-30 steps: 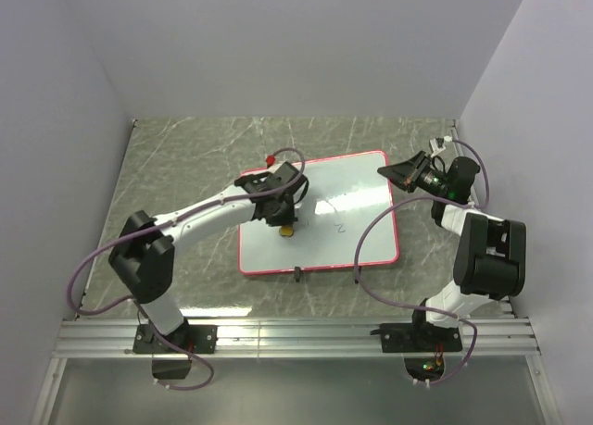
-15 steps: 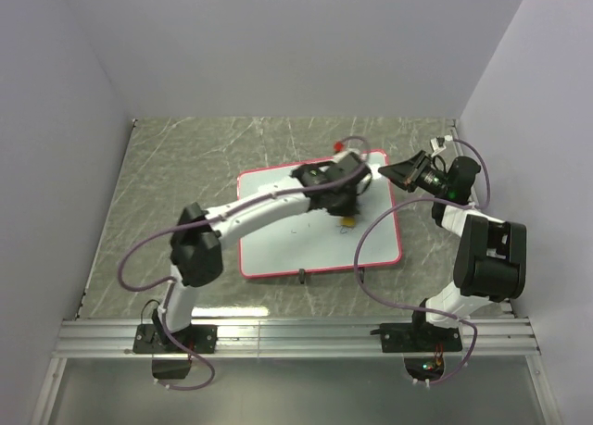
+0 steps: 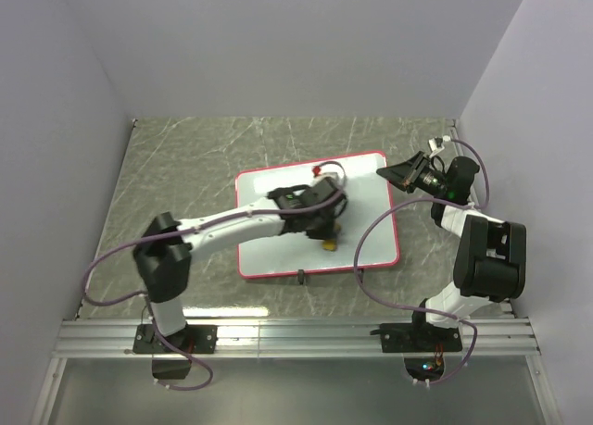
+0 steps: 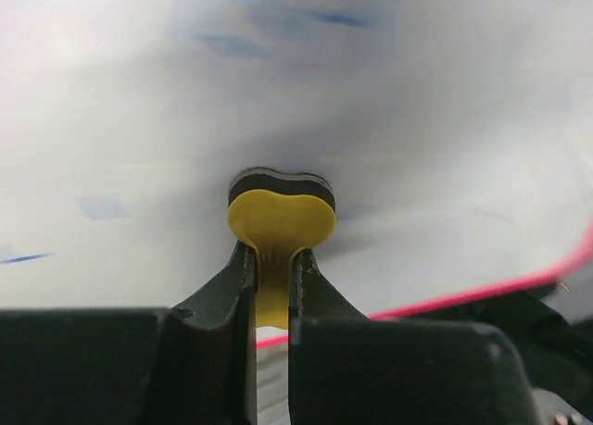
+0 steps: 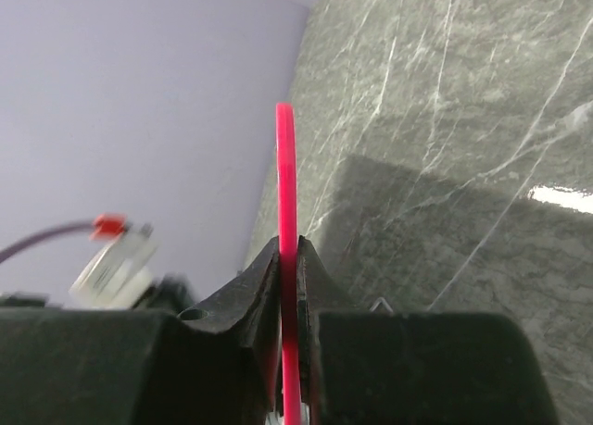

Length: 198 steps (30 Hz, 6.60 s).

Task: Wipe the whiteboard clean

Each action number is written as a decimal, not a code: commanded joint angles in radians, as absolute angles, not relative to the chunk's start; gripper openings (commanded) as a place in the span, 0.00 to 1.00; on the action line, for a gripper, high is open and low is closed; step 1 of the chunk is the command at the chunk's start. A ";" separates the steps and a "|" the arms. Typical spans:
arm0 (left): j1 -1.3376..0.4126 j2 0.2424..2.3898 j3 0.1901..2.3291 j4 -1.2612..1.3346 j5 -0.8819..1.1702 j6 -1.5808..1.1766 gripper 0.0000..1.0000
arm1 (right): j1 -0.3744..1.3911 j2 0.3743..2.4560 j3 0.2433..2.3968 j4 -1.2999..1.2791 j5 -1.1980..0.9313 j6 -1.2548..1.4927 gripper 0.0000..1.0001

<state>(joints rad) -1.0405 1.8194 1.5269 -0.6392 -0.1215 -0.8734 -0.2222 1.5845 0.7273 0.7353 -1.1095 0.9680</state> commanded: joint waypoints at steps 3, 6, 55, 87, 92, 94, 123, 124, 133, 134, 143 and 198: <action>-0.873 1.689 1.238 -0.588 -0.251 -0.824 0.00 | -0.218 1.551 0.730 0.750 -1.121 0.972 0.00; -0.815 1.661 1.136 -0.568 -0.288 -0.810 0.00 | -0.218 1.554 0.732 0.759 -1.124 0.980 0.00; -0.815 1.574 1.019 -0.545 -0.391 -0.914 0.00 | -0.215 1.565 0.729 0.787 -1.121 1.002 0.00; -0.893 1.864 1.539 -0.515 -0.167 -0.882 0.00 | -0.207 1.575 0.729 0.799 -1.114 1.002 0.00; -0.807 1.731 1.376 -0.476 -0.163 -0.885 0.00 | -0.204 1.580 0.732 0.810 -1.117 1.009 0.00; -0.750 1.662 1.280 -0.462 -0.170 -0.885 0.00 | -0.204 1.580 0.732 0.810 -1.118 1.009 0.00; -0.999 2.105 1.941 -0.606 -0.044 -0.796 0.00 | -0.184 1.565 0.732 0.747 -1.111 0.962 0.00; -0.997 2.088 1.921 -0.603 -0.060 -0.796 0.00 | -0.186 1.565 0.733 0.744 -1.111 0.960 0.00; -0.870 1.837 1.498 -0.545 -0.167 -0.819 0.00 | -0.186 1.572 0.738 0.749 -1.111 0.963 0.00; -0.852 1.815 1.418 -0.537 -0.167 -0.818 0.00 | -0.186 1.572 0.738 0.750 -1.111 0.963 0.00; -0.652 1.599 1.253 -0.571 -0.247 -0.718 0.00 | -0.186 1.569 0.741 0.738 -1.111 0.954 0.00; -0.149 1.236 0.988 -0.722 -0.078 -0.577 0.91 | -0.189 1.065 0.450 0.468 -0.881 0.822 0.82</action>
